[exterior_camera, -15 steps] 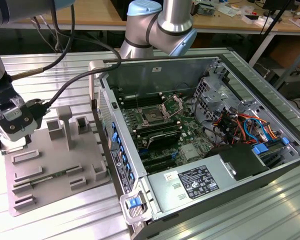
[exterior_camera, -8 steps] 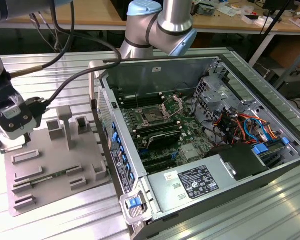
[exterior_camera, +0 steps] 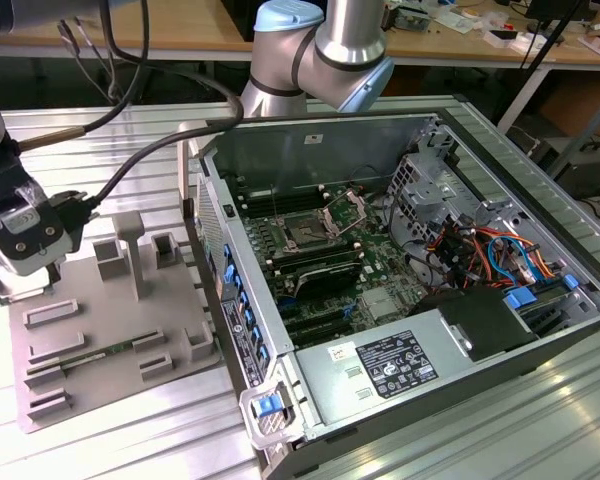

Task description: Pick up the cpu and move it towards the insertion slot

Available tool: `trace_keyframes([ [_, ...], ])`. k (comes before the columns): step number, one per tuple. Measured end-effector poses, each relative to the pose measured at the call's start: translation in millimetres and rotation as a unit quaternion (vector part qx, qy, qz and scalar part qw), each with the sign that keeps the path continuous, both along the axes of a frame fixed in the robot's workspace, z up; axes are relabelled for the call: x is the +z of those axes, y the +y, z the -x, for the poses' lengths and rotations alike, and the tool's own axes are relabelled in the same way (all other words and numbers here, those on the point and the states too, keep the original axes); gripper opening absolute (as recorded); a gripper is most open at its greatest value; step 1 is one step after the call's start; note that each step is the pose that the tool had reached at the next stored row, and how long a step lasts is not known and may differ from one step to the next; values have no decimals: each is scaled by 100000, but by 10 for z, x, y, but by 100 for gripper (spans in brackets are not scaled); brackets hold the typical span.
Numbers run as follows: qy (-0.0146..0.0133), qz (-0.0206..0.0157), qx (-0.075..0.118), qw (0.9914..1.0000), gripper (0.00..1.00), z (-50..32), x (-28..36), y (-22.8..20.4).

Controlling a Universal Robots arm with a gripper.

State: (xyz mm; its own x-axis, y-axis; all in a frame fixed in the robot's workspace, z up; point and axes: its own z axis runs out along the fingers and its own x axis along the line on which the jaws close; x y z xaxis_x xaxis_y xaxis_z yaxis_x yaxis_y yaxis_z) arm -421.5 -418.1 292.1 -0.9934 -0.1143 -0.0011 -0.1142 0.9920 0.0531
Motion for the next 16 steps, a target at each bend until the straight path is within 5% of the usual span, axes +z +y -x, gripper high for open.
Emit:
trace_keyframes([
  [16, -1, -46, 2, 100000, 55, 0, 85, 0],
])
